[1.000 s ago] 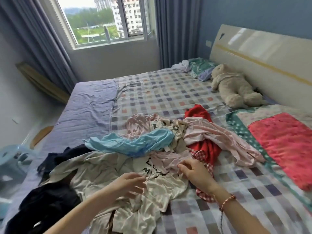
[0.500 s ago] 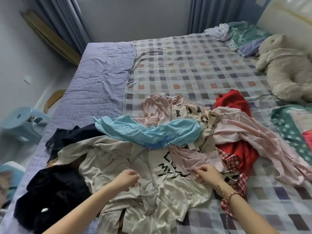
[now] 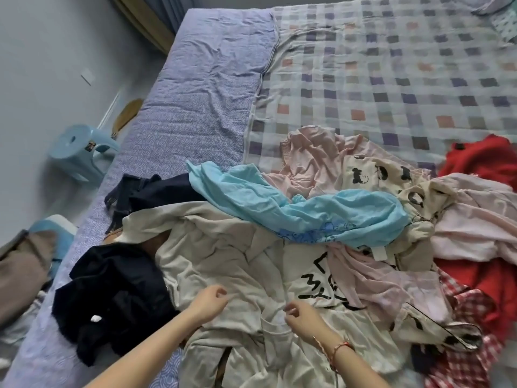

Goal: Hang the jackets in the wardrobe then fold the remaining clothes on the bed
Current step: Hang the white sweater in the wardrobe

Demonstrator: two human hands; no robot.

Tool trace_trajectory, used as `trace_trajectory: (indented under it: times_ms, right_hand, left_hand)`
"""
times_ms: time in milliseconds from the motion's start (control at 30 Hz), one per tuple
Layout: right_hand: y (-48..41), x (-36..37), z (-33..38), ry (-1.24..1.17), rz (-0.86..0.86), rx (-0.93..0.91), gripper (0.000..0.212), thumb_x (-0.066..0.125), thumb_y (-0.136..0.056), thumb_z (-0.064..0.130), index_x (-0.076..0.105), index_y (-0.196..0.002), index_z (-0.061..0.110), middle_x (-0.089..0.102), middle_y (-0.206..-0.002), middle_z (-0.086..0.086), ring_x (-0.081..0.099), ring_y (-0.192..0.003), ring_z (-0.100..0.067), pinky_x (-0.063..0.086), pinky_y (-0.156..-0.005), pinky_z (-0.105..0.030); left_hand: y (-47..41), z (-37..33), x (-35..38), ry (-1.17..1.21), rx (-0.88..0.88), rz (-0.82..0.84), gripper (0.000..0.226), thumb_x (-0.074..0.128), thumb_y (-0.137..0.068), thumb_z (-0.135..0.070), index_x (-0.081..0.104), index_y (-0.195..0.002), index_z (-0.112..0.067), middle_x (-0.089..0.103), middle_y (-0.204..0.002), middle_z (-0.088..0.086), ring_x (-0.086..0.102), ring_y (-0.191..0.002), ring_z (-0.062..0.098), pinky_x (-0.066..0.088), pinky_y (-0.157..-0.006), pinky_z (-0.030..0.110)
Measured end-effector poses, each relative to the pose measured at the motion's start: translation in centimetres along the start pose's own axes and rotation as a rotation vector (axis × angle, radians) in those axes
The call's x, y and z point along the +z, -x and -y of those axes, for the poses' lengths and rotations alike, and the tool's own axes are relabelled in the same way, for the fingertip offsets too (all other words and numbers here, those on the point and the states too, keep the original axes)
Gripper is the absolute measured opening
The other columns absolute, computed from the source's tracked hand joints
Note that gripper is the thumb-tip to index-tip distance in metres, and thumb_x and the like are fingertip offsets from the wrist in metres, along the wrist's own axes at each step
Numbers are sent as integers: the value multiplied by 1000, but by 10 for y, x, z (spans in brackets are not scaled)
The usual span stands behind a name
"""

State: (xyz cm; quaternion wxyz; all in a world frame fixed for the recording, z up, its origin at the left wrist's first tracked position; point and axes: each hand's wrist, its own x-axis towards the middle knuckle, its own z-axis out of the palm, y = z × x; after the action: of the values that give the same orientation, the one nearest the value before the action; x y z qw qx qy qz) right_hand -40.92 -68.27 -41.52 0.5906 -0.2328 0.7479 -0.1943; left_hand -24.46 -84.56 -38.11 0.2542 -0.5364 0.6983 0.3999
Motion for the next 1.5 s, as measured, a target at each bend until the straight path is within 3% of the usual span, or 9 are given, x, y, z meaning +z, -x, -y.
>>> trace_trajectory:
  times_ms: [167, 400, 534, 667, 834, 1001, 1134, 1268, 1502]
  right_hand:
    - [-19, 38, 10, 208, 124, -34, 56, 56, -89, 19, 32, -140, 13, 39, -141, -6, 45, -125, -19, 36, -99, -23]
    - [-4, 65, 12, 528, 156, 3, 50, 51, -91, 26, 35, -134, 3, 47, -137, -17, 48, -125, -26, 38, -95, -27]
    - [22, 77, 30, 343, 159, -135, 43, 49, -91, 21, 45, -133, 8, 58, -112, -5, 54, -103, -16, 39, -88, -24]
    - [65, 84, 56, 329, 149, -303, 27, 48, -88, 17, 59, -112, 14, 64, -110, -9, 60, -104, -20, 43, -82, -25]
    - [117, 71, 70, 99, 162, -459, 39, 43, -82, 0, 64, -106, 23, 60, -89, 12, 57, -63, 9, 47, -69, -12]
    - [152, 62, 86, 50, -359, -697, 32, 53, -90, 10, 48, -115, 31, 47, -118, 10, 53, -89, 1, 42, -82, -12]
    - [157, 71, 97, 337, -432, -840, 58, 60, -83, 27, 40, -137, 21, 36, -136, 4, 35, -127, -11, 26, -107, -20]
    - [166, 92, 106, 403, -518, -909, 29, 56, -74, 19, 67, -101, 17, 57, -117, -10, 52, -110, -30, 35, -89, -28]
    - [177, 72, 130, 283, -213, -587, 15, 59, -83, 11, 52, -93, 19, 61, -105, -5, 57, -94, -19, 47, -83, -36]
  left_hand:
    - [-2, 26, 17, 99, -56, 44, 33, 48, -93, -20, 54, -123, -10, 58, -118, 7, 54, -98, 14, 41, -79, 20]
    - [17, 25, 38, 105, -34, 123, 28, 46, -95, -30, 58, -116, -16, 60, -119, 0, 55, -107, 13, 40, -84, 19]
    - [38, -1, 53, 329, -142, 234, 38, 53, -81, -56, 58, -78, -18, 55, -74, -3, 51, -73, 15, 41, -63, 23]
    - [64, -10, 52, 560, -226, 165, 15, 58, -72, -22, 50, -72, -9, 49, -65, 7, 50, -67, 23, 40, -60, 27]
    - [120, 2, 30, 531, 9, -283, 25, 44, -91, -1, 55, -73, -17, 56, -70, -4, 56, -76, 16, 40, -56, 13]
    - [200, 9, 8, 509, 230, -468, 26, 39, -95, -10, 47, -71, -15, 49, -63, -7, 42, -57, 4, 33, -53, 16]
    - [269, 8, -1, 491, 446, -417, 24, 51, -91, -16, 53, -69, -9, 49, -58, -13, 41, -57, -2, 33, -57, 15]
    - [329, 25, -7, 401, 580, -360, 24, 58, -80, -39, 63, -80, -16, 58, -70, -12, 48, -66, -3, 39, -64, 15]
    - [404, 54, -51, 704, 523, -217, 35, 69, -52, -26, 72, -85, -13, 61, -72, -3, 56, -70, 7, 43, -62, 16]
